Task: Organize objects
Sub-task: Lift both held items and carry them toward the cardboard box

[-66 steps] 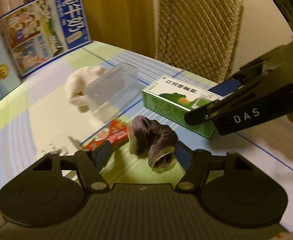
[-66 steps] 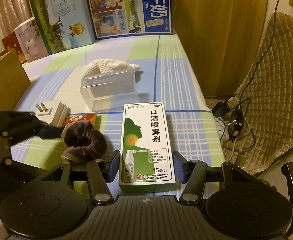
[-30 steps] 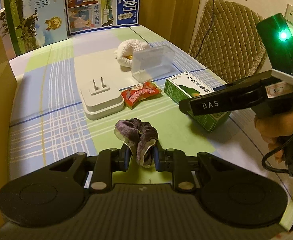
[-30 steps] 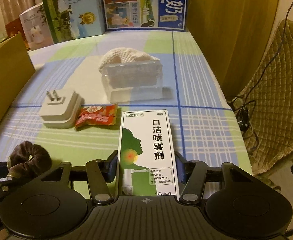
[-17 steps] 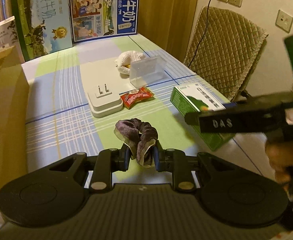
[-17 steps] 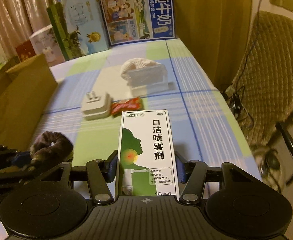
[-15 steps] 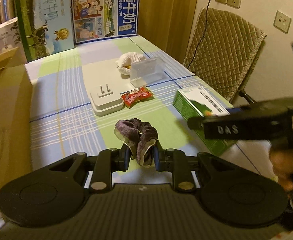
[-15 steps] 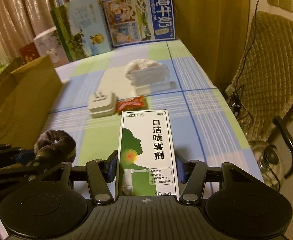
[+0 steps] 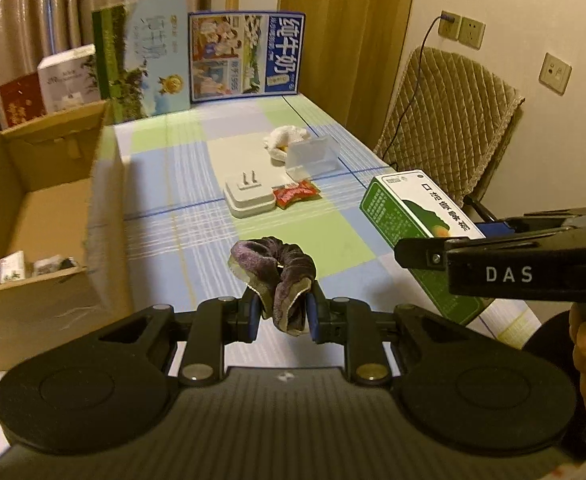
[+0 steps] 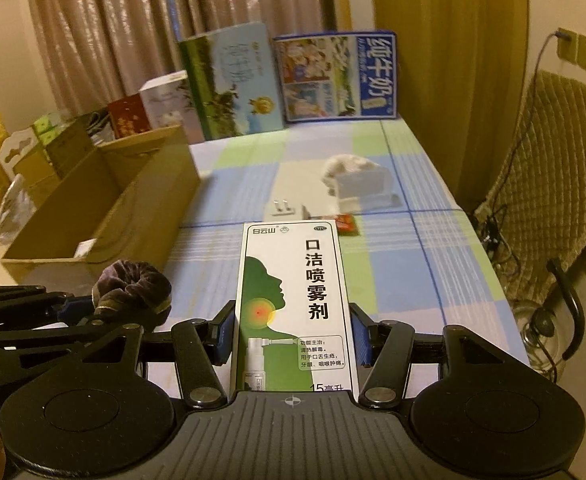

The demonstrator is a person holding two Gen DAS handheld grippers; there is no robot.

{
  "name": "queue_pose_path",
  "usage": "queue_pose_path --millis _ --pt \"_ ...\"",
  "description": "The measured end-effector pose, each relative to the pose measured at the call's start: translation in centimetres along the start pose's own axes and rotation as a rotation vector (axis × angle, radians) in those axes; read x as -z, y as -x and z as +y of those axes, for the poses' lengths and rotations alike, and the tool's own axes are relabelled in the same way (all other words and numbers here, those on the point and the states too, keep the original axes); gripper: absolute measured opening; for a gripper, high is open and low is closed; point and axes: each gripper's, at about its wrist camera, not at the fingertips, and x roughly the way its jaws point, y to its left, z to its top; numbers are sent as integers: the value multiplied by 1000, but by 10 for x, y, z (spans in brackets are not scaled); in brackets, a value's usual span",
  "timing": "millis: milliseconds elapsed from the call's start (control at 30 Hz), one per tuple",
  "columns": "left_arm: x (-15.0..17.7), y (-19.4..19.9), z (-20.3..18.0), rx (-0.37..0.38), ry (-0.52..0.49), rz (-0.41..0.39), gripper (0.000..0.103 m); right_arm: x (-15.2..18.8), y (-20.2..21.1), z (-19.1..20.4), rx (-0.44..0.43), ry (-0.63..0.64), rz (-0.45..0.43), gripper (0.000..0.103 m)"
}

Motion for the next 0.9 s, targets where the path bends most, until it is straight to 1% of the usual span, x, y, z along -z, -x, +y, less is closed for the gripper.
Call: queue_pose_path --millis 200,433,900 --pt "0 32 9 -20 14 -33 19 -2 10 23 -28 34 -10 53" --pt "2 56 21 -49 35 -55 19 -3 12 44 -54 75 -9 53" --pt "7 78 37 -79 70 -77 19 -3 14 65 -82 106 -18 53"
